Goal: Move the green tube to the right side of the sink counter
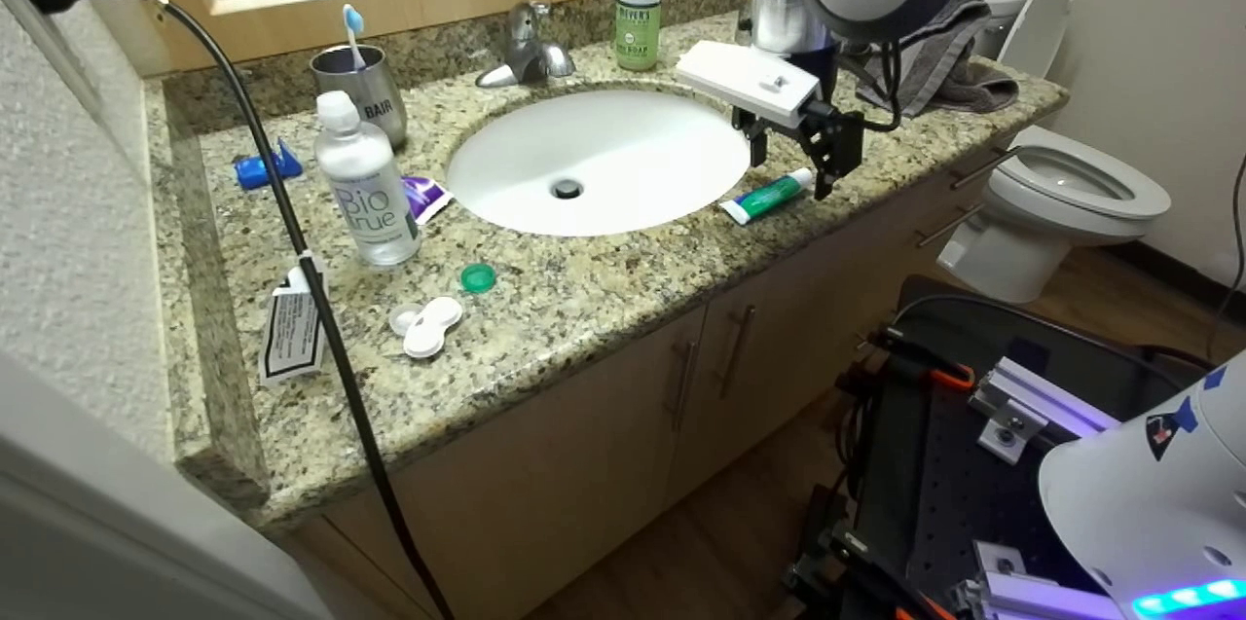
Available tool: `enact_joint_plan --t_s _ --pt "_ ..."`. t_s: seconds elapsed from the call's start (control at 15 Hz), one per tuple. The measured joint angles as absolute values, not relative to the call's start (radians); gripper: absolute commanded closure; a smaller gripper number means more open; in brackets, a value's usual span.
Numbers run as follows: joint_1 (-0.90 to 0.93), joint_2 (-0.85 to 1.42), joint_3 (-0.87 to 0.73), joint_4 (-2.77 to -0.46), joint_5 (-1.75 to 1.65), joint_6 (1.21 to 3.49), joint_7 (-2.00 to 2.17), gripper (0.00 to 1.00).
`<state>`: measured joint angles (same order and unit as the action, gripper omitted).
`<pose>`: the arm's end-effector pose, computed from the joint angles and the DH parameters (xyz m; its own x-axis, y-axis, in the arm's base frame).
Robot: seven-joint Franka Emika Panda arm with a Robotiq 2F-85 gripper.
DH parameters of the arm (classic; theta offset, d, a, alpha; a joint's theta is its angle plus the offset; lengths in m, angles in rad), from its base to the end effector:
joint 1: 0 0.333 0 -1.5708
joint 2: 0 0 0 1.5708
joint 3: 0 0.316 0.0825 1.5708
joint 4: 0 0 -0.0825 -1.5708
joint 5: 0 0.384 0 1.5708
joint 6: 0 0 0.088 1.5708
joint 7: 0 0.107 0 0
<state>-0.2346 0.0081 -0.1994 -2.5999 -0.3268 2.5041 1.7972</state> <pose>0.3888 -0.1779 0.2440 -0.3631 -0.9124 0.1888 -0.9196 0.3836 0.0854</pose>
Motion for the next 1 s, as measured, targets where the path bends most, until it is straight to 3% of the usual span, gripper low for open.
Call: enact_joint_plan --t_s 0.67,0.73,1.0 --pt "-0.233 0.049 -0.208 -2.599 -0.295 2.472 1.804 0.0" --pt "-0.233 0.05 -0.209 -2.594 -0.294 2.468 1.804 0.25" --pt "-0.228 0.045 -0.209 -2.59 -0.295 2.472 1.805 0.47"
